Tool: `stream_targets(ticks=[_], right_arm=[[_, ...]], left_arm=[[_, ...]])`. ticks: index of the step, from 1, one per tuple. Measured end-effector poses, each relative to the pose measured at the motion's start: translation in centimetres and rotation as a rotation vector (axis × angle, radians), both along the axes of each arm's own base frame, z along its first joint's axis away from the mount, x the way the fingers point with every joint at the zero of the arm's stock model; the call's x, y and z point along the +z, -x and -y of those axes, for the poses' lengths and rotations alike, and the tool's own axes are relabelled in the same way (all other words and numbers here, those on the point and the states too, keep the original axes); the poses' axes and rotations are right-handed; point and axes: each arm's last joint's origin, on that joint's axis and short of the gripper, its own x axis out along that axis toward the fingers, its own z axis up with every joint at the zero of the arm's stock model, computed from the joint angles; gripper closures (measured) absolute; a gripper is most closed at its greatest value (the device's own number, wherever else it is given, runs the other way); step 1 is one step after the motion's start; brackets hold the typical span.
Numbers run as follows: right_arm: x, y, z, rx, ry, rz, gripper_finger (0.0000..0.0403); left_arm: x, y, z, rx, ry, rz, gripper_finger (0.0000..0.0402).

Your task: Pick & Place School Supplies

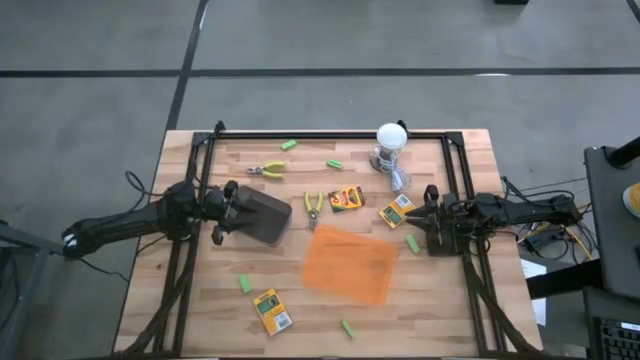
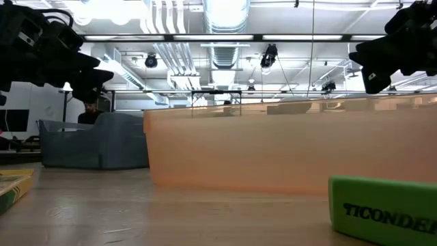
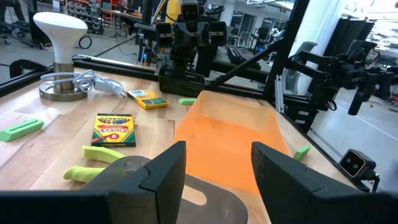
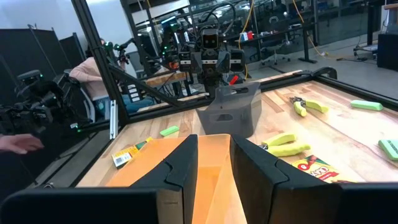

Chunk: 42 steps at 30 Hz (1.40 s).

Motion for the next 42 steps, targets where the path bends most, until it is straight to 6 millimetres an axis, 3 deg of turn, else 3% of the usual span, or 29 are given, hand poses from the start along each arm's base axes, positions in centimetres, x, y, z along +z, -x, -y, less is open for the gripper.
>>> stream_targets(ticks=[23, 30, 37, 42], right_arm=[[0.0, 0.0, 0.0, 0.0, 0.0, 0.0, 0.0312], [0.0, 0.0, 0.0, 0.001, 0.0, -0.001, 0.0312], [0.0, 0.0, 0.0, 0.0, 0.0, 0.0, 0.0312], [0.0, 0.0, 0.0, 0.0, 0.0, -0.001, 0.0312]], left_arm=[[0.4, 0.0, -0.1, 0.021, 0.015, 0.032, 0.0213], [0.7, 0.0, 0.0, 0.031, 0.164, 0.005, 0.0213], [4.8, 0.3, 0.1, 0.02, 0.066, 0.056, 0.0213], [6.6, 0.5, -0.1, 0.075, 0.032, 0.03, 0.0213]])
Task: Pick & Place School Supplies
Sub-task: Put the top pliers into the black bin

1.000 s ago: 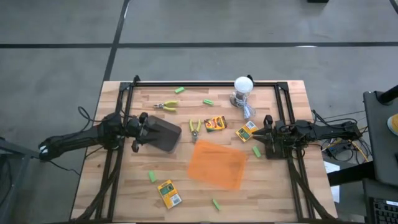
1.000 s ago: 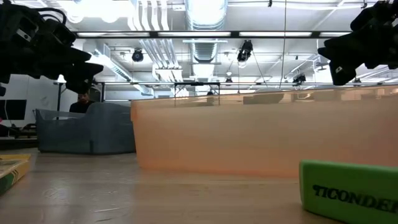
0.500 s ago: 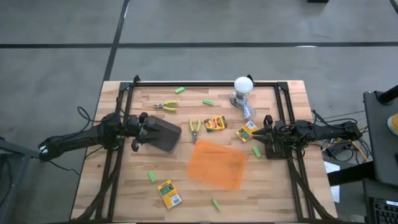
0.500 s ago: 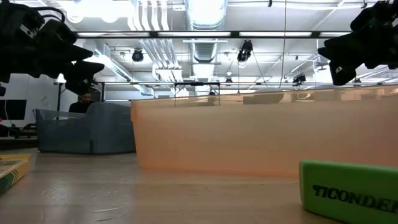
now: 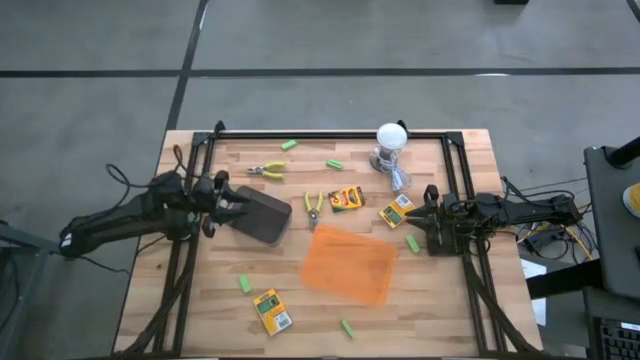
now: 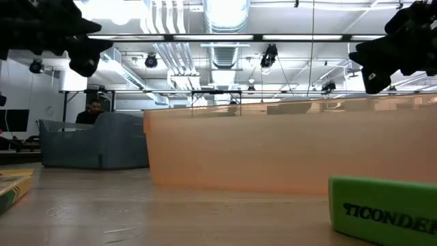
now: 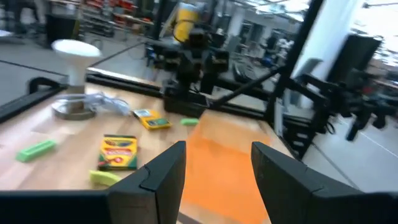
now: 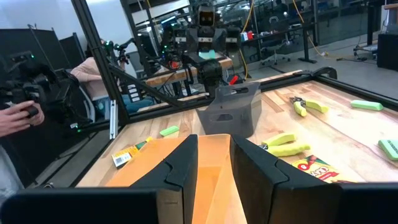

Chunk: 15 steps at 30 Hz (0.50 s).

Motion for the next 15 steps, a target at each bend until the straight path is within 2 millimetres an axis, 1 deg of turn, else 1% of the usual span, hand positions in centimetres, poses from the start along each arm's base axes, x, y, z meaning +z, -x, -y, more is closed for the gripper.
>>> stream_targets(ticks=[4, 6, 11, 15], right_arm=[[0.0, 0.0, 0.0, 0.0, 0.0, 0.0, 0.0312], [0.0, 0.0, 0.0, 0.0, 0.0, 0.0, 0.0312], [0.0, 0.0, 0.0, 0.0, 0.0, 0.0, 0.0312], [0.0, 0.0, 0.0, 0.0, 0.0, 0.0, 0.0312]], left_arm=[[1.0, -0.2, -0.3, 0.102, 0.011, -0.101, 0.0213], [1.9, -0.3, -0.5, 0.141, 0.009, -0.147, 0.0213], [4.8, -1.0, -0.9, 0.164, -0.062, -0.185, 0.0213], [6.2, -2.1, -1.3, 0.19, -0.107, -0.213, 0.0213]])
